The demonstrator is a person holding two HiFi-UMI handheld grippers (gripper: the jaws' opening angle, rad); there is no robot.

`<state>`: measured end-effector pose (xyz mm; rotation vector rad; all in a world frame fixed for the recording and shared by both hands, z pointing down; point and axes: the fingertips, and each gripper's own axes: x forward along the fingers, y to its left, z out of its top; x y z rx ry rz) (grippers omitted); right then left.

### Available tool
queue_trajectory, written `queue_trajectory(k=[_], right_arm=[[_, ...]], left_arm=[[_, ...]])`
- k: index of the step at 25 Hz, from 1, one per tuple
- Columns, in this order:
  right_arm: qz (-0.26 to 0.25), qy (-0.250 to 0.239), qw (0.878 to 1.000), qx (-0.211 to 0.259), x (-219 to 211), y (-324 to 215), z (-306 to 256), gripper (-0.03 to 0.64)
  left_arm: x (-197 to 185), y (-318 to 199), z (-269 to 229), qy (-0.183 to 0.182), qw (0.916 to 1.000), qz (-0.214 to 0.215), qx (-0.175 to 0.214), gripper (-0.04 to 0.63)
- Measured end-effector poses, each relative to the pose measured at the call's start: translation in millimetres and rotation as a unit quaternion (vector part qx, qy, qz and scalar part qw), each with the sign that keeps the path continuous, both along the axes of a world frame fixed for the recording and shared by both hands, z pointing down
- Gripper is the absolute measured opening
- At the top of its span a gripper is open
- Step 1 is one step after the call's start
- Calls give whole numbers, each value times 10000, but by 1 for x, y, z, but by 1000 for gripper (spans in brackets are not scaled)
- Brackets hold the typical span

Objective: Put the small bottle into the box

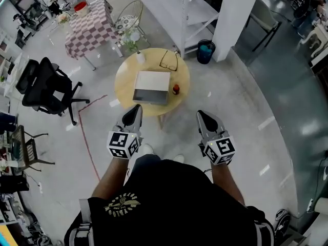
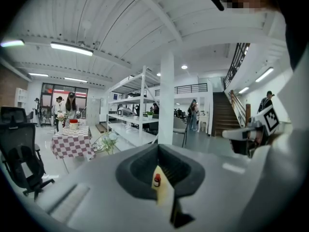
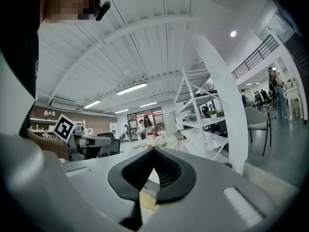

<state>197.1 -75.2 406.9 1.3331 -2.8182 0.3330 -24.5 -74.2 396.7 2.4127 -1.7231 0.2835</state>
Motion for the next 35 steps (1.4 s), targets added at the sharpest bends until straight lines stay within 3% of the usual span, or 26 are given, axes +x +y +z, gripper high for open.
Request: queue_trajectory(k=[10,22,27,35], right_arm=[[-138,-148,9998,82,-6,-12,-11,8],[4,34,9991,-418,-28,-40,22,8],[46,218,9983,-537,-53,-61,26,8],[169,577,9974,-390,-97,-120,17,8]], left_arm=[[-3,-1,-8,-74,9999,-133,24,0],[-13,-34,22,20,9995,133,-275,0],[-41,-57,38,176,9989,115,-419,0],[-80,-126,28,292,9990,333,-94,0]])
